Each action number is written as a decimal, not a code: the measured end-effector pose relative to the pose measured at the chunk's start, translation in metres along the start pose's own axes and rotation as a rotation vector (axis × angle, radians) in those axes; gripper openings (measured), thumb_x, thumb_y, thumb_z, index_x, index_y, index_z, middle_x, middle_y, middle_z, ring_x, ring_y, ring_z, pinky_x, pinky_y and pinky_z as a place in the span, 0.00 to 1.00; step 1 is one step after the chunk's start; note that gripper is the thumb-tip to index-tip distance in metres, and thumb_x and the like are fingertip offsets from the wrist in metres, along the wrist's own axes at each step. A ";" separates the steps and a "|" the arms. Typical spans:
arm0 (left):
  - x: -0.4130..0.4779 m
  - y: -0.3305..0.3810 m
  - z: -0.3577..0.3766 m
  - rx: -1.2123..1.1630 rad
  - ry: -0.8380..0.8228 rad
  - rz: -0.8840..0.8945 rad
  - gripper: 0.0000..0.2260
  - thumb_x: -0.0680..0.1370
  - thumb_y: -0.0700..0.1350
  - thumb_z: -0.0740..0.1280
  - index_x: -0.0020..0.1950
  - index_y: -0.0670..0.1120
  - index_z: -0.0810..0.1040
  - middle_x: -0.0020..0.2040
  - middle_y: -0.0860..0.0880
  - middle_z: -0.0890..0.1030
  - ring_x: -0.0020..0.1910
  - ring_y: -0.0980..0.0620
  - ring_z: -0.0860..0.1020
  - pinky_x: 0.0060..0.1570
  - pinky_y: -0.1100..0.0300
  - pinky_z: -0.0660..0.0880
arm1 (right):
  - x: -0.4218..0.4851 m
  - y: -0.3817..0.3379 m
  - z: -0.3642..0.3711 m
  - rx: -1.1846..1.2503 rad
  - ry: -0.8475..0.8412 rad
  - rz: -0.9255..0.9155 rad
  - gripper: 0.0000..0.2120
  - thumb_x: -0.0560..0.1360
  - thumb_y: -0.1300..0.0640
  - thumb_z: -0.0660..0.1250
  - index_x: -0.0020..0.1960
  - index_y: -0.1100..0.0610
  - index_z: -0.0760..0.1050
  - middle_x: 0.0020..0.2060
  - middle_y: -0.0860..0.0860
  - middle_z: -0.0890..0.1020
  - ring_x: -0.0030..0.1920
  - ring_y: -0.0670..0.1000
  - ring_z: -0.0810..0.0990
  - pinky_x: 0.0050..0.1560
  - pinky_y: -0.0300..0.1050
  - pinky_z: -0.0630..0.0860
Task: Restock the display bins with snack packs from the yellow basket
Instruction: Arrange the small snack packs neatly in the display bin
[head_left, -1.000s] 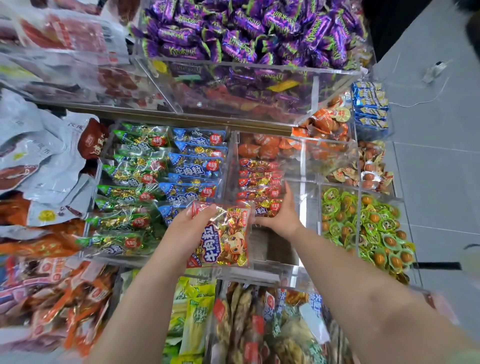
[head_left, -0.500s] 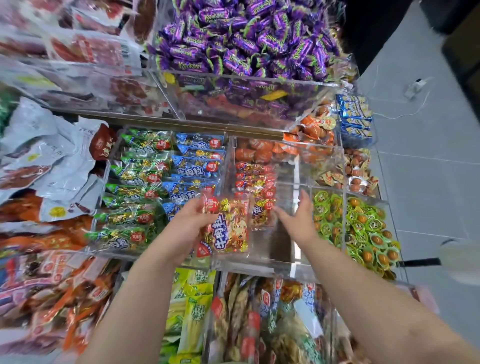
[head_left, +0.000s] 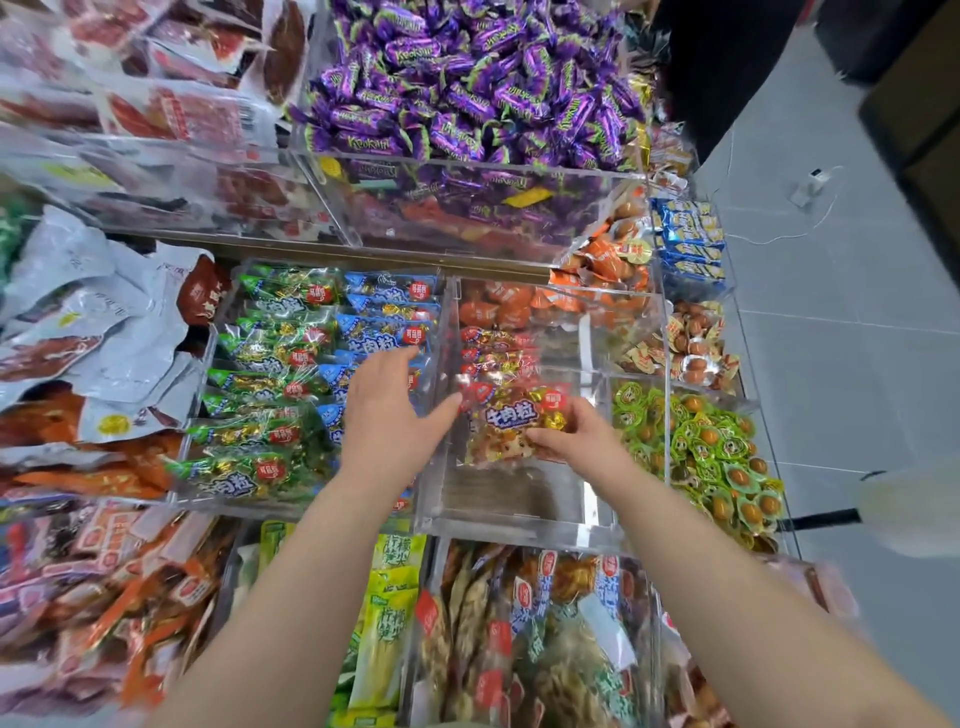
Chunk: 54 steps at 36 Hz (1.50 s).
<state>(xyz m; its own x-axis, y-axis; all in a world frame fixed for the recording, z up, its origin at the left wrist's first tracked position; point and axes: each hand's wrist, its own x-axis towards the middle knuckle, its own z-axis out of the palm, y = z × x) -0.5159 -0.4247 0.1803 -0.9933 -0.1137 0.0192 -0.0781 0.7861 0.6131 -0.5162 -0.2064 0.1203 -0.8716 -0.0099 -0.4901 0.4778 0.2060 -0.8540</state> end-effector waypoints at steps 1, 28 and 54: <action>-0.002 -0.005 0.006 0.107 -0.062 -0.014 0.37 0.74 0.58 0.69 0.77 0.46 0.60 0.76 0.46 0.61 0.76 0.45 0.56 0.74 0.49 0.54 | 0.007 0.009 0.004 0.015 0.018 0.036 0.19 0.70 0.62 0.74 0.56 0.54 0.70 0.54 0.55 0.81 0.50 0.50 0.82 0.47 0.42 0.81; -0.018 -0.032 0.048 0.292 -0.094 0.082 0.38 0.75 0.48 0.66 0.79 0.45 0.50 0.79 0.41 0.42 0.72 0.47 0.29 0.70 0.53 0.27 | 0.049 0.045 0.071 -0.157 0.224 -0.193 0.24 0.71 0.34 0.64 0.64 0.37 0.68 0.59 0.51 0.78 0.55 0.52 0.80 0.47 0.59 0.79; -0.018 -0.037 0.056 0.206 0.071 0.147 0.36 0.69 0.43 0.75 0.74 0.39 0.66 0.76 0.35 0.60 0.75 0.40 0.49 0.72 0.40 0.48 | 0.061 0.049 0.089 0.055 0.340 -0.003 0.43 0.57 0.59 0.82 0.62 0.48 0.58 0.54 0.45 0.73 0.53 0.45 0.73 0.49 0.26 0.67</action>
<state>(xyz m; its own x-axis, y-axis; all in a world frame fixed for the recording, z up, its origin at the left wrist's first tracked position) -0.4998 -0.4173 0.1132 -0.9875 -0.0259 0.1557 0.0434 0.9037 0.4260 -0.5363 -0.2843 0.0334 -0.8551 0.3179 -0.4096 0.4726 0.1528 -0.8680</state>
